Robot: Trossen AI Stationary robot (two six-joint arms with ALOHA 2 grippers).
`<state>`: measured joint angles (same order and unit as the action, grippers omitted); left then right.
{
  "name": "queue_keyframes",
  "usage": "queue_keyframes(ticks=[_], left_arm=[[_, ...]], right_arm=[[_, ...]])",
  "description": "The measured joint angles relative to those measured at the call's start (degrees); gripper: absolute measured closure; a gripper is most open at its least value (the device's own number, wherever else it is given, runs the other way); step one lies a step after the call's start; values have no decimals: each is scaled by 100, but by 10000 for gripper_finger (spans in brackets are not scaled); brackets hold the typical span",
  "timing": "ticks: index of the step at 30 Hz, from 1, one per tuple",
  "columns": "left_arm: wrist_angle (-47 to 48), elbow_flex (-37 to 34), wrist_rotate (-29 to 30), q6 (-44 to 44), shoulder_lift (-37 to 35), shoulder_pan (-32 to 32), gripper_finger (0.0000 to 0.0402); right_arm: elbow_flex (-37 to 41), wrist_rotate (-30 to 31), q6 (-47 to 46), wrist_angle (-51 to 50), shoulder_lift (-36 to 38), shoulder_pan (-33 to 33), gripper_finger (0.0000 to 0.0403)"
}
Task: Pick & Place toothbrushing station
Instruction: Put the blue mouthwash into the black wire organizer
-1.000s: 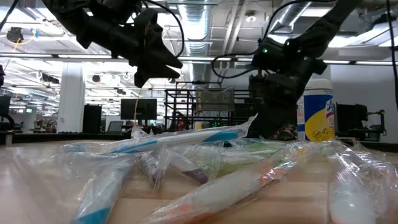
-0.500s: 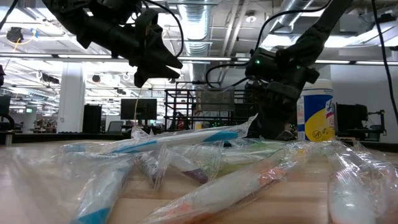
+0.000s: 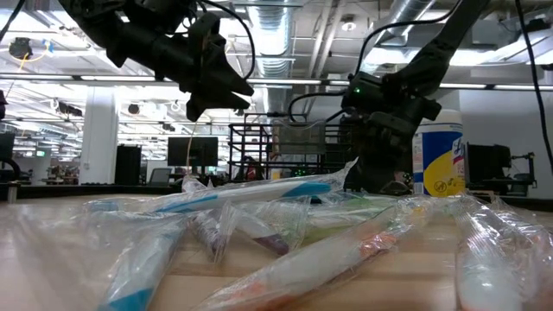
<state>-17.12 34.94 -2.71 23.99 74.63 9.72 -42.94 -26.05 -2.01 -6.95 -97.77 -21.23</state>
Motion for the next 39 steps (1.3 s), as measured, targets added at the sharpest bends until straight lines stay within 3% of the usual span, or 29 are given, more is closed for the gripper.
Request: queue_keyframes(ticks=[14, 20, 25, 39], left_arm=[[-442, 0, 751, 432, 0, 359, 266], [-1261, 0, 846, 626, 0, 914, 266], [-1690, 0, 527, 942, 0, 1328, 266], [-2715, 0, 489, 1193, 0, 1427, 266]], right_arm=[[-702, 21, -415, 16, 949, -1130, 362], [-907, 39, -949, 620, 1099, -763, 362], [-1312, 337, -1157, 829, 1024, -430, 362], [-1937, 550, -1261, 930, 1029, -346, 362]])
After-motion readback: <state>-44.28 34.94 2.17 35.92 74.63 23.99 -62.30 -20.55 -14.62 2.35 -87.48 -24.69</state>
